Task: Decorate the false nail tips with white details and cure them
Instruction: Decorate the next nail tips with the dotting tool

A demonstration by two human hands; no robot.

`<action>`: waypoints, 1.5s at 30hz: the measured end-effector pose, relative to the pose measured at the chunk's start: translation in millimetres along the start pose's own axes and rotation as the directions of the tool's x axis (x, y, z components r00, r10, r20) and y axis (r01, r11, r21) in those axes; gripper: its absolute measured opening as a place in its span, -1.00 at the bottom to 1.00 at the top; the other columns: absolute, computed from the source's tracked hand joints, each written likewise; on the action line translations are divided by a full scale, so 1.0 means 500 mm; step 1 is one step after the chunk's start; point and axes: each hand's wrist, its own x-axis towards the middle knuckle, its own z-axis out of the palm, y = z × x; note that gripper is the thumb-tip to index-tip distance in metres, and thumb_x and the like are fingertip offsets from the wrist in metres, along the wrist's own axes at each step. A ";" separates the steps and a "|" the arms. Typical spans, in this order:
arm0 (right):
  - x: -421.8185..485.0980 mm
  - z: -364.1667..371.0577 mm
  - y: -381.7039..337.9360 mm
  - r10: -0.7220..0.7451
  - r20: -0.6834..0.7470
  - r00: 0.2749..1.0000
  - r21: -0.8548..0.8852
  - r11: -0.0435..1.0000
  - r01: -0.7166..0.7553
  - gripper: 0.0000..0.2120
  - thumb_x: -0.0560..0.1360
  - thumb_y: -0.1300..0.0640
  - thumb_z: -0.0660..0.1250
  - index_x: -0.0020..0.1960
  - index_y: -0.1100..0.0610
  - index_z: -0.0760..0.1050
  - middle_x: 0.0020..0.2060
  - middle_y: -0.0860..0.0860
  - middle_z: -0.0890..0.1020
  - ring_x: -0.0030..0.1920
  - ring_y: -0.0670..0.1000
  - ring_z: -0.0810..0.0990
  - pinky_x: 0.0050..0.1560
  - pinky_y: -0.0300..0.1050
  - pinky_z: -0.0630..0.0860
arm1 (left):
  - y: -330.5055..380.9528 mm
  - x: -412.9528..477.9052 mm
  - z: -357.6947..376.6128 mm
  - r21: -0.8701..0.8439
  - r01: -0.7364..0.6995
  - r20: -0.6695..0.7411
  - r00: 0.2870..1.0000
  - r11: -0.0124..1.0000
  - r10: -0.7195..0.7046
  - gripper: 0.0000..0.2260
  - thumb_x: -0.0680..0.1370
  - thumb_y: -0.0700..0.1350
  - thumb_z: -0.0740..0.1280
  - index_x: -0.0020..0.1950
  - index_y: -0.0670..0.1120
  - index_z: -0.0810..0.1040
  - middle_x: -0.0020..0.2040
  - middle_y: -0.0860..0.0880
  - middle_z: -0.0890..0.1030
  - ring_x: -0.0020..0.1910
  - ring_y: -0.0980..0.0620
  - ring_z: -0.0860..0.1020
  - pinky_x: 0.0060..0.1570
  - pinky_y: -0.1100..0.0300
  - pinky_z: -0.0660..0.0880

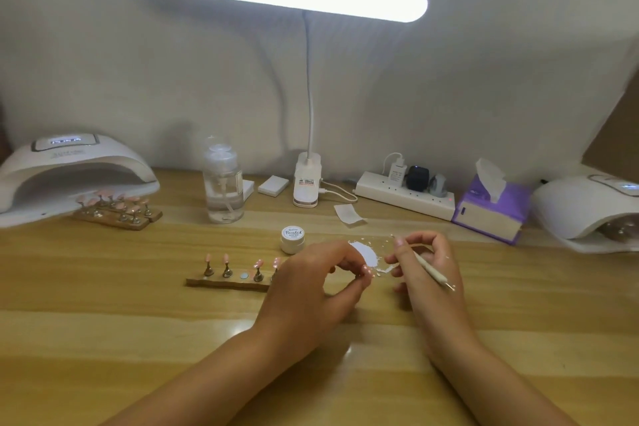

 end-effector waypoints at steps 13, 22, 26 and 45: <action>0.000 -0.004 0.003 0.042 0.049 0.998 -0.061 0.997 -0.039 -0.93 0.59 0.05 0.33 -0.03 0.03 0.48 -0.34 -0.06 0.67 -0.41 -0.20 0.54 -0.36 -0.14 0.46 | -0.055 0.070 -0.262 -0.225 0.479 0.122 0.878 0.849 -0.463 -0.88 0.45 -0.12 0.51 -0.05 -0.07 0.65 -0.07 0.04 0.72 -0.03 0.14 0.68 -0.07 0.38 0.56; -0.004 -0.001 -0.001 0.032 0.073 0.997 -0.083 0.996 -0.026 -0.94 0.59 0.12 0.34 -0.05 0.09 0.50 -0.37 -0.02 0.66 -0.32 -0.08 0.54 -0.25 -0.05 0.46 | -0.109 0.028 -0.294 -0.041 0.568 0.387 0.768 0.822 -0.511 -0.91 0.44 -0.08 0.54 -0.14 0.10 0.68 0.00 0.13 0.71 0.01 0.20 0.65 -0.12 0.37 0.56; -0.005 -0.003 -0.001 0.040 0.082 0.996 -0.092 0.995 -0.033 -0.91 0.59 0.12 0.34 -0.05 0.12 0.50 -0.37 0.00 0.65 -0.39 -0.19 0.53 -0.27 -0.08 0.46 | -0.121 0.026 -0.289 0.077 0.542 0.406 0.749 0.837 -0.523 -0.92 0.42 0.00 0.54 -0.13 0.14 0.68 -0.01 0.18 0.68 0.05 0.25 0.60 0.07 0.30 0.52; -0.006 -0.002 -0.003 0.016 0.094 0.995 -0.108 0.994 -0.006 -0.90 0.58 0.10 0.35 -0.06 0.12 0.51 -0.38 0.01 0.66 -0.42 -0.20 0.52 -0.26 -0.10 0.44 | -0.138 0.014 -0.262 0.087 0.526 0.417 0.752 0.846 -0.511 -0.88 0.42 -0.09 0.56 -0.09 -0.01 0.69 -0.08 -0.03 0.68 -0.19 0.24 0.56 -0.06 0.29 0.50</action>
